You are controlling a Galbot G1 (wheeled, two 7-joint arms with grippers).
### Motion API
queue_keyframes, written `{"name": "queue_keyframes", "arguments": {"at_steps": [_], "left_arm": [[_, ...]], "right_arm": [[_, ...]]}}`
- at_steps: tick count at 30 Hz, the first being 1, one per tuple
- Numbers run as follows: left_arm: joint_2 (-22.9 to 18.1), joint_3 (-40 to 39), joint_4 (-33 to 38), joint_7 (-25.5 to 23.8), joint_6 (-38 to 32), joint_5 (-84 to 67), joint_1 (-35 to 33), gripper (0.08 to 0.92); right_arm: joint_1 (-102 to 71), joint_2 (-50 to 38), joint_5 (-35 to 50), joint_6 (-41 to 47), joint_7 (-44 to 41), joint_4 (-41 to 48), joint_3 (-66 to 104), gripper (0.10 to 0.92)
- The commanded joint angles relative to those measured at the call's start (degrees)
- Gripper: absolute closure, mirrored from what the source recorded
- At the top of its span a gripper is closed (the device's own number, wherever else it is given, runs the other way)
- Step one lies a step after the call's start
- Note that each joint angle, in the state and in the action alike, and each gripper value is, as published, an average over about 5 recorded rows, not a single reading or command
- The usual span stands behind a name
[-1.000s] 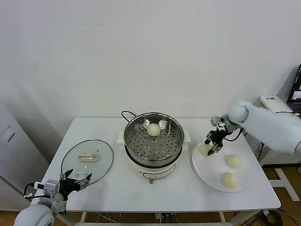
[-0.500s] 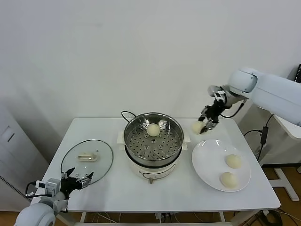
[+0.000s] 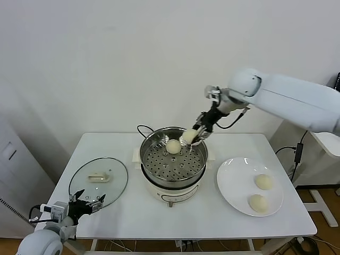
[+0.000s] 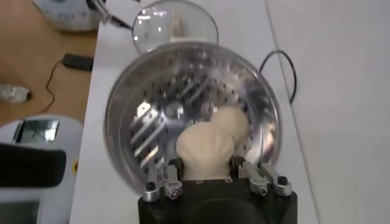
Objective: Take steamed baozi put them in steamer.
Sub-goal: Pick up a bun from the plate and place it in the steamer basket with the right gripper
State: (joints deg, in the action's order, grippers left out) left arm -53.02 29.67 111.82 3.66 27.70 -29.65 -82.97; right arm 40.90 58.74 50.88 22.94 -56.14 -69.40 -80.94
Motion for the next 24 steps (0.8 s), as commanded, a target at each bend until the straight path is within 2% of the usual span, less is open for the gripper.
{"name": "queue_keyframes", "arguments": {"at_steps": [1,24], "left_arm": [[0.1,0.01,-0.45,-0.03,-0.07,0.05,0.08,0.177],[0.73,0.26,-0.33,-0.19,-0.17,-0.23,-0.11,0.177]], "right_arm": [[-5.97,8.89,3.2,2.41,4.54,2.82,1.51,0.558],[-15.43,15.24,-4.91,3.47,9.46,9.98,3.96,0.558]]}}
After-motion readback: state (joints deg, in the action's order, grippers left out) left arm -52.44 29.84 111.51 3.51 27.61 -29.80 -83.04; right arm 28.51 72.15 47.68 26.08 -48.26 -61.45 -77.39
